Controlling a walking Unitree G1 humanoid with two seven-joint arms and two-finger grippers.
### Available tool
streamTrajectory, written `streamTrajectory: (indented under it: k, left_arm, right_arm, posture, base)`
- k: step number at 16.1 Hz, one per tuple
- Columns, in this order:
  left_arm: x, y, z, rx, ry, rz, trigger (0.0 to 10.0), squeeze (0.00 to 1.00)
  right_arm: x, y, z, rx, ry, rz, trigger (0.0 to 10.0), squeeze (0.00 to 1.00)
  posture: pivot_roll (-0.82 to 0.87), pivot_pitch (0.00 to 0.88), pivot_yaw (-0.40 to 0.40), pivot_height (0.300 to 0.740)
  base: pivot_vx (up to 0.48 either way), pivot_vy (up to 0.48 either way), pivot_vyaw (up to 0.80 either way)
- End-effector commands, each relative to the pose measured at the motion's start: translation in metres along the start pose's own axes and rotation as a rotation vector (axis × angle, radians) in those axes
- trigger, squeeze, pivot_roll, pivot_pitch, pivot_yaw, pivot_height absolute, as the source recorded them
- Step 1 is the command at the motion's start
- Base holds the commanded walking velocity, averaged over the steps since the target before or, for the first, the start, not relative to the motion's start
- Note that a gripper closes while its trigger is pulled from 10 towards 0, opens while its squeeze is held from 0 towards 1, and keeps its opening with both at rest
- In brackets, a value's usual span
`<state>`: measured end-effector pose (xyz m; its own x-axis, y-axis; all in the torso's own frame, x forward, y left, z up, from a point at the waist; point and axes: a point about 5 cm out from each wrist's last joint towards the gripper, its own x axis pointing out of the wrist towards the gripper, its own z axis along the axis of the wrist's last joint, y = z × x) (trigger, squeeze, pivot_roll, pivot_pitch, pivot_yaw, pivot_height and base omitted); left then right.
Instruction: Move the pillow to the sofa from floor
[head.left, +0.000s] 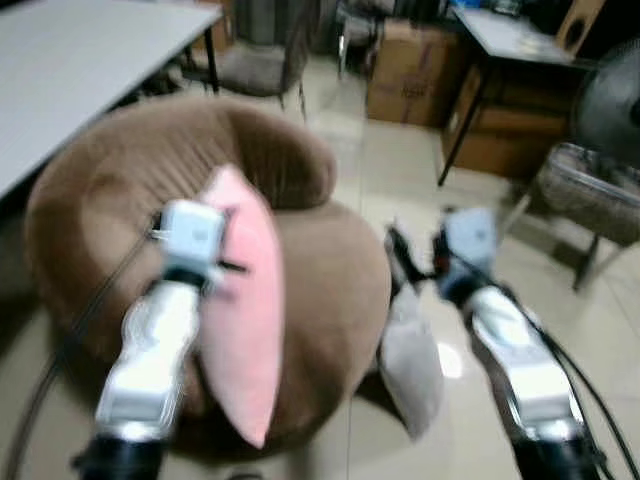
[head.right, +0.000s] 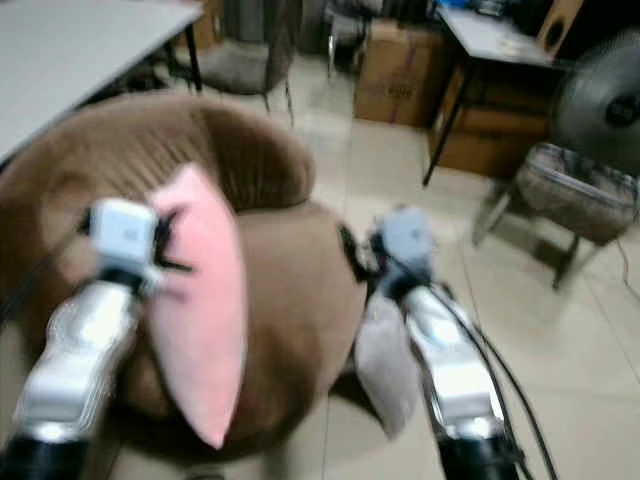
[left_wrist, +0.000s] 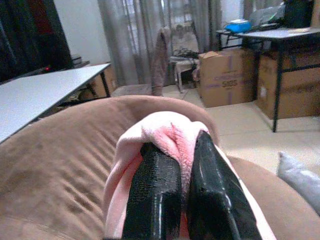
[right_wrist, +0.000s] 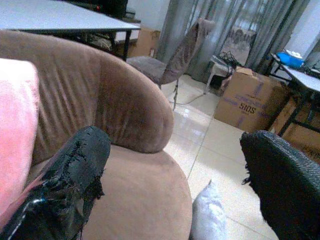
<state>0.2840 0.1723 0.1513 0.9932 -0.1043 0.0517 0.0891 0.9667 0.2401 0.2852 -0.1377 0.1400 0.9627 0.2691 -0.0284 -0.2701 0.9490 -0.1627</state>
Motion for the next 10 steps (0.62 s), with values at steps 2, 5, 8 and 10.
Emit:
streamTrajectory:
  k: [2, 5, 8, 10]
  left_arm:
    - [0.0042, -0.0127, 0.0124, -0.008, -0.063, -0.048, 10.0, 0.00]
    - [0.0042, -0.0128, 0.0125, -0.009, -0.065, -0.053, 10.0, 0.00]
    - [0.0043, -0.0131, 0.0125, -0.010, -0.067, -0.054, 10.0, 0.00]
    - [0.0048, -0.0142, 0.0120, -0.008, -0.067, -0.061, 10.0, 0.00]
  right_arm:
    - [-0.0033, -0.0112, -0.0016, -0.011, 0.006, -0.036, 10.0, 0.00]
    - [-0.0027, -0.0079, -0.0007, -0.023, 0.003, -0.009, 10.0, 0.00]
    - [-0.0025, -0.0050, -0.0011, -0.043, 0.004, 0.011, 10.0, 0.00]
    - [-0.0025, -0.0081, -0.0031, -0.019, 0.006, -0.029, 10.0, 0.00]
  posture:
    - [0.08, 0.000, -0.047, 0.740]
    - [0.07, 0.000, -0.040, 0.740]
    - [0.07, 0.000, -0.042, 0.740]
    - [0.08, 0.000, -0.044, 0.740]
  base:
    - [0.302, 0.000, 0.00]
    - [0.300, 0.000, 0.27]
    - [0.303, 0.000, 0.80]
    - [0.298, 0.000, 0.60]
